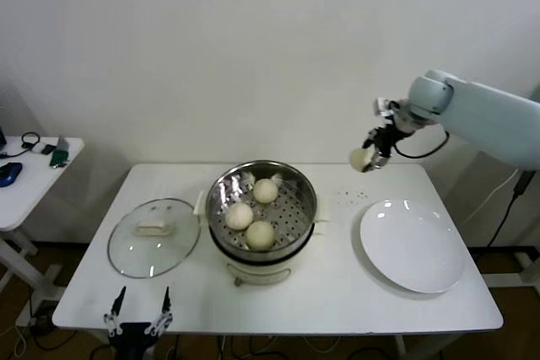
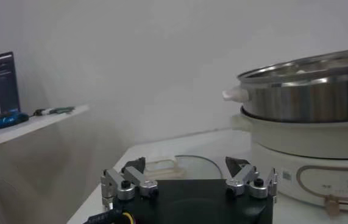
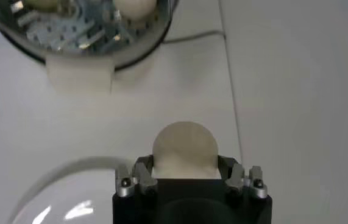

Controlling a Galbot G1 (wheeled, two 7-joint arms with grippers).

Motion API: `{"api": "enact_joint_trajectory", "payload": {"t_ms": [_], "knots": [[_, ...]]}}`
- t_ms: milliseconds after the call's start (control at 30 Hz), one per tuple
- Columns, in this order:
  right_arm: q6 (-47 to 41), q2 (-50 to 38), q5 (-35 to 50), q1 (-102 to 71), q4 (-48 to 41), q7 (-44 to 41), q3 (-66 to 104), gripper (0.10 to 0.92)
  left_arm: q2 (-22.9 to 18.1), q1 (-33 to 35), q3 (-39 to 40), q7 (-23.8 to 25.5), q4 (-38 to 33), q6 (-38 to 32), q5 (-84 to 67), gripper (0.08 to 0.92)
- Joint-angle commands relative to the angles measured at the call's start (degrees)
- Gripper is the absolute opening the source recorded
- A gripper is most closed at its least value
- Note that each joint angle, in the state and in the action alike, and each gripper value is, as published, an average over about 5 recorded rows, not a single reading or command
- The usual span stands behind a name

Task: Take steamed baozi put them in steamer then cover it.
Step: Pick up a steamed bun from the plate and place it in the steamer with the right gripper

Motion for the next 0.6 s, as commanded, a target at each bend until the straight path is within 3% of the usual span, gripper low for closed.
{"api": "enact_joint_trajectory", "payload": {"t_ms": [33,600], "knots": [[-6.2,13.0,19.3,10.3,8.5,5.4,-10.5,0.693,1.2,0.2,0.5,0.0,-0.4,-0.7,-0.3,0.823],[-6.4,21.0,17.0,3.7,8.4,6.6,-15.1,0.696,1.6,0.4,0.3,0.0,-0.7,-1.0,-0.4,0.823]]}}
